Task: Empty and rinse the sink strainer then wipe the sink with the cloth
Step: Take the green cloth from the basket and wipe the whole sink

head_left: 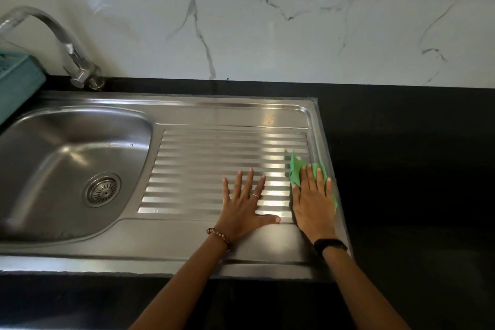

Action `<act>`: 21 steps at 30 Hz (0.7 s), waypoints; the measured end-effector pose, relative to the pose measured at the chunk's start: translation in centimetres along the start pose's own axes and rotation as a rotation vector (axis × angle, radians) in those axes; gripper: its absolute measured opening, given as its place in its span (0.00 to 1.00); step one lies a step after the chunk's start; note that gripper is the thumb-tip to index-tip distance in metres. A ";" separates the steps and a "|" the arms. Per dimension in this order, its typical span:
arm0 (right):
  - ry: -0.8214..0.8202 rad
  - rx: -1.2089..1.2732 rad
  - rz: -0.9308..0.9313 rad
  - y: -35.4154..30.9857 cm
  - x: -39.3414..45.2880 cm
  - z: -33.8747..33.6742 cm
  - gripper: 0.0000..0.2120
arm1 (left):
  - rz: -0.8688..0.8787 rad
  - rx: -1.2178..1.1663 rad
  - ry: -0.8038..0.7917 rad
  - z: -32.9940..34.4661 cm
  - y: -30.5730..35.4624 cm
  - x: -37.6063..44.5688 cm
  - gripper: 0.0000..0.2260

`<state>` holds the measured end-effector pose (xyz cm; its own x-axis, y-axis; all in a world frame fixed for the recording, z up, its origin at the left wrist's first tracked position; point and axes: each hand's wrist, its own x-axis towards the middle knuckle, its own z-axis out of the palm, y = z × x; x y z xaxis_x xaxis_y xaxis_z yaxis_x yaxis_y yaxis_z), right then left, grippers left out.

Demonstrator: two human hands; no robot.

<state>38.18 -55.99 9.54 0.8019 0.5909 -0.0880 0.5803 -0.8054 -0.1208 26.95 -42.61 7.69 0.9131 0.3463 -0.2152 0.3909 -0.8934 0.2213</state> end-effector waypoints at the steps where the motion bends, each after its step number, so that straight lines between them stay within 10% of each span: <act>1: -0.010 -0.010 0.002 -0.2 -0.7 0.3 0.27 | -0.004 0.010 0.003 0.0 0.0 0.0 0.43; 9: 0.013 0.090 0.068 -2.5 4.1 -0.5 0.25 | 0.000 -0.171 0.002 -1.6 -4.0 -2.0 0.42; 21: 0.041 0.095 -0.039 -18.4 4.8 2.2 0.26 | -0.488 -0.320 0.011 -3.6 -20.2 -10.3 0.51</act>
<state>31.06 -38.27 9.17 0.7854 0.6176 -0.0407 0.5965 -0.7728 -0.2167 10.04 -27.07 8.84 0.6191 0.7006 -0.3549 0.7806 -0.4995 0.3757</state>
